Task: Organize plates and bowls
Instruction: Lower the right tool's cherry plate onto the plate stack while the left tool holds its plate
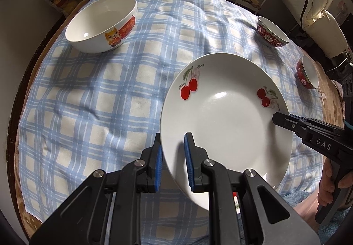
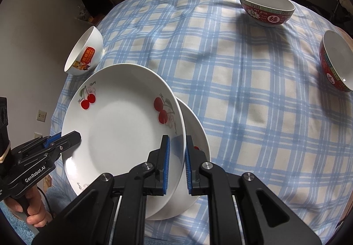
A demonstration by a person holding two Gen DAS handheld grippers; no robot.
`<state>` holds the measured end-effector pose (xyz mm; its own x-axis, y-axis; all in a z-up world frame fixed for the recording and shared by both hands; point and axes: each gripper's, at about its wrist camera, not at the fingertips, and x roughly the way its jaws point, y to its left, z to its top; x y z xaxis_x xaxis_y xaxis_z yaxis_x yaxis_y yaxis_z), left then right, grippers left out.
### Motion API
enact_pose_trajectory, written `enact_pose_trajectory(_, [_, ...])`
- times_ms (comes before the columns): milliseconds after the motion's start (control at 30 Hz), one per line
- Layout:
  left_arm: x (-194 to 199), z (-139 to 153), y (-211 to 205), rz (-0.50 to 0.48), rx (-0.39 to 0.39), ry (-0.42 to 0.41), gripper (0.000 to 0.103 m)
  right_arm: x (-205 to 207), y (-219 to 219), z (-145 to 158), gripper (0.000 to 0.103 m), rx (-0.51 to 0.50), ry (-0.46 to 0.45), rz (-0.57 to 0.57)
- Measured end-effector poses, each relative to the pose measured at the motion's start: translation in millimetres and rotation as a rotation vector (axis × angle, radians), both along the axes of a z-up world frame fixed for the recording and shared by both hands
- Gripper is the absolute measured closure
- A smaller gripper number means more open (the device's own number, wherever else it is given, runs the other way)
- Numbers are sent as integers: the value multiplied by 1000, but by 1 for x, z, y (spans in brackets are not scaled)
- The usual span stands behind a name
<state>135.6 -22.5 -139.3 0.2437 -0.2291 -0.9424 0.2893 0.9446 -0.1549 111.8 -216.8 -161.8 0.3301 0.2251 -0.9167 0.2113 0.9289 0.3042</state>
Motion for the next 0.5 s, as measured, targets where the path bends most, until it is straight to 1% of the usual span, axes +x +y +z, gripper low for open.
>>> enact_pose_trajectory(100, [-3,-2,-1,-5,8,4,85,-2,1,1,89,-11,1,8])
enact_pose_trajectory(367, [-10,-9,-9,-31,17,23,85,-3,-5,-6,89,-10,29,-12])
enact_pose_trajectory(500, [-13,-15,-9,-35,21,46,85,-3,-5,-9,89,-25,37,-8])
